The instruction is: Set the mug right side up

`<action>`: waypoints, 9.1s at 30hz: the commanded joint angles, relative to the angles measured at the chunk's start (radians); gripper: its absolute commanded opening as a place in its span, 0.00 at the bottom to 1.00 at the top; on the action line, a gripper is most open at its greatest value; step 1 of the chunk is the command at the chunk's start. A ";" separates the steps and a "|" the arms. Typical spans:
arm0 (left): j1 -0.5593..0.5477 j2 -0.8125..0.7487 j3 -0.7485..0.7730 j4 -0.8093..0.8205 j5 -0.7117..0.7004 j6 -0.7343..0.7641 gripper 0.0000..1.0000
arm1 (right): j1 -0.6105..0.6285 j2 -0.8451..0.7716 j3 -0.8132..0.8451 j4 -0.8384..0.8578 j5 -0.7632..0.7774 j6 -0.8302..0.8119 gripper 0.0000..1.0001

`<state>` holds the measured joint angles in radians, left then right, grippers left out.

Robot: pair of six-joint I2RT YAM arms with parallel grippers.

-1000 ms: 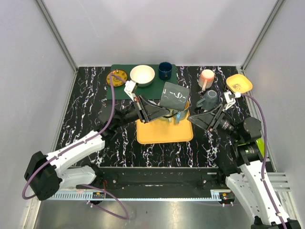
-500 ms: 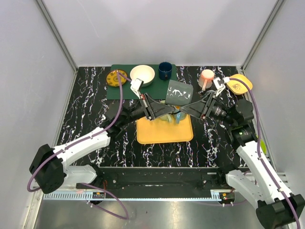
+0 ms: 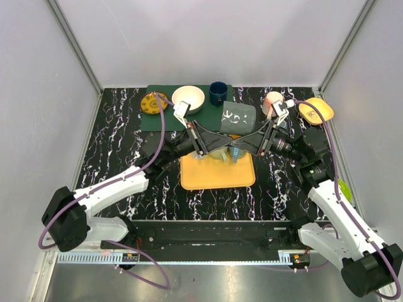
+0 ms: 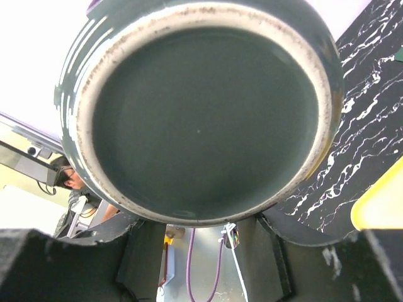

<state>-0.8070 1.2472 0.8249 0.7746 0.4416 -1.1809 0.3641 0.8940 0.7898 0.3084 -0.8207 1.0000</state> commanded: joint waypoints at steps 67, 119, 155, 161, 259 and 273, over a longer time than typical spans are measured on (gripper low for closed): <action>-0.173 -0.084 -0.072 -0.049 0.192 0.135 0.00 | 0.013 0.086 0.118 0.215 0.190 0.046 0.61; -0.199 -0.121 -0.044 -0.098 0.241 0.210 0.00 | 0.030 0.163 0.210 -0.061 -0.032 -0.155 0.35; -0.172 -0.396 -0.233 -0.251 0.082 0.326 0.44 | 0.039 -0.003 0.259 -0.448 0.374 -0.401 0.00; -0.172 -0.551 -0.291 -0.389 -0.039 0.385 0.44 | 0.013 0.014 0.367 -0.762 0.946 -0.564 0.00; -0.170 -0.409 -0.170 -0.879 -0.633 0.572 0.99 | -0.410 0.214 0.307 -0.810 1.028 -0.360 0.76; -0.175 0.197 0.328 -1.021 -0.771 0.707 0.89 | -0.074 -0.031 0.169 -0.732 0.871 -0.429 0.81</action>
<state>-0.9825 1.3533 1.0462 -0.2207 -0.2710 -0.5018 0.2836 0.9653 1.0080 -0.4423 0.0086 0.5812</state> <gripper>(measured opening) 0.902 0.801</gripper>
